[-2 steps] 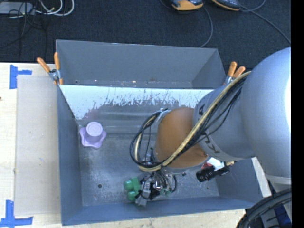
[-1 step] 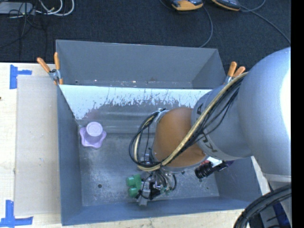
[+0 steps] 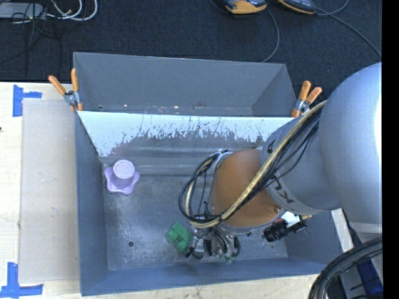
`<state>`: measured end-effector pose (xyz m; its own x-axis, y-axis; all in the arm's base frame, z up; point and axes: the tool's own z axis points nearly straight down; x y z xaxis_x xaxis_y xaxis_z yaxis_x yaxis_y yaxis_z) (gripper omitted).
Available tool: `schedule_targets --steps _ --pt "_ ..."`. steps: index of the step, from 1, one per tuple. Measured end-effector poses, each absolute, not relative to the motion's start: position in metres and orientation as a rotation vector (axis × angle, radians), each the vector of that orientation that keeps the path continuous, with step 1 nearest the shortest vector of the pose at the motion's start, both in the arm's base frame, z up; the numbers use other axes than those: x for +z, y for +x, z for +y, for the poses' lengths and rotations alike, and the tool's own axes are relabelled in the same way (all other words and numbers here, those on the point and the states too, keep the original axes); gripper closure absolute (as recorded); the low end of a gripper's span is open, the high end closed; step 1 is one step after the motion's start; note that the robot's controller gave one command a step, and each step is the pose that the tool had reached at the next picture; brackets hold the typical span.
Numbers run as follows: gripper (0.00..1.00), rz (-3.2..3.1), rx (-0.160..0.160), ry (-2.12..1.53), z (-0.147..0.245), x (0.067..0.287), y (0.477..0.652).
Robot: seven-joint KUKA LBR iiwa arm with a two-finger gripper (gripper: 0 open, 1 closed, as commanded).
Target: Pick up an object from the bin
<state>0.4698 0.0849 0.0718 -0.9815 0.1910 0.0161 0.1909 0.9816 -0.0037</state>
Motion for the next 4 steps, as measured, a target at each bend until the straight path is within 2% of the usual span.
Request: schedule_targets --steps 1,2,4 --pt "1.00 -3.111 0.003 -0.301 0.085 0.072 0.470" --pt "1.00 -3.111 0.001 -0.283 0.087 0.072 0.481" --pt "1.00 -3.112 0.000 -0.286 0.087 0.072 0.481"
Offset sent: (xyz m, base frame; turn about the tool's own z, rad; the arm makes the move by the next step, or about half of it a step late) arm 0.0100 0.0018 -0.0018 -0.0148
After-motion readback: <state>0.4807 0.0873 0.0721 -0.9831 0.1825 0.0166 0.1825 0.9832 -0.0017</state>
